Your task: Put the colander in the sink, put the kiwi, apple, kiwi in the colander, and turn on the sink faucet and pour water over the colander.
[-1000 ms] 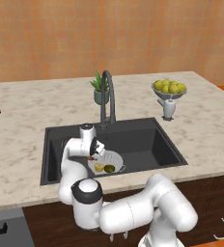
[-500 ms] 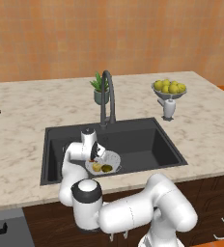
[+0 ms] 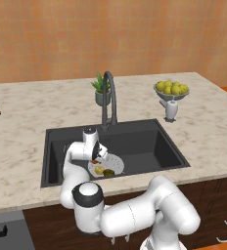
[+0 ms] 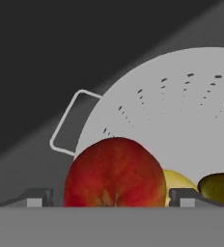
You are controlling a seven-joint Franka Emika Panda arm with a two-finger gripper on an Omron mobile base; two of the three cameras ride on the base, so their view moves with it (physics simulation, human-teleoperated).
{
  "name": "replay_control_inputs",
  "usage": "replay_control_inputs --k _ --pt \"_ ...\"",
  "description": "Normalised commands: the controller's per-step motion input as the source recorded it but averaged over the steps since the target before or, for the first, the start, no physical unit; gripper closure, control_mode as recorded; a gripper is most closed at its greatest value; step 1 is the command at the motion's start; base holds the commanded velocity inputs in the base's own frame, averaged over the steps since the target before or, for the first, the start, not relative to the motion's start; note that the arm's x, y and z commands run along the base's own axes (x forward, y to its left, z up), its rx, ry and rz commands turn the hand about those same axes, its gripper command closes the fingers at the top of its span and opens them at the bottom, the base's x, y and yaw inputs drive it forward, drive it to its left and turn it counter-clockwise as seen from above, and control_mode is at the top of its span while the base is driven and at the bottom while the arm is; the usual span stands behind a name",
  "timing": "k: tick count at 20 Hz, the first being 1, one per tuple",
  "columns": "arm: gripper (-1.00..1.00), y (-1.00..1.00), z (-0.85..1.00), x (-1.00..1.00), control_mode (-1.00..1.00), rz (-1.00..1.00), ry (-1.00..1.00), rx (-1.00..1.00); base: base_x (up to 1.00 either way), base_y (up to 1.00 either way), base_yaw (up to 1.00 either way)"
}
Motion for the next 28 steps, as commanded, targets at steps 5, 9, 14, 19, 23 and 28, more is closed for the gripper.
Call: replay_control_inputs --k 5,9,14,19,23,28 --pt "-1.0 0.0 0.43 -0.2 -1.0 0.0 0.0 0.0 0.0 0.0 0.0" --pt "-1.0 0.27 0.51 -0.67 -1.0 0.01 -0.07 -0.01 0.0 0.0 0.0" --pt "-1.0 0.42 0.57 -0.62 -1.0 0.12 -0.04 0.0 0.0 0.0 0.0" --pt "-1.0 0.0 0.56 -0.89 -1.0 0.12 -0.04 0.0 0.0 0.0 0.0" --pt "-1.0 -0.06 0.4 -0.68 -1.0 0.06 -0.04 0.0 0.0 0.0 0.0" --pt "-1.0 -0.03 0.59 -0.47 -1.0 0.02 -0.05 0.0 0.0 0.0 0.0"
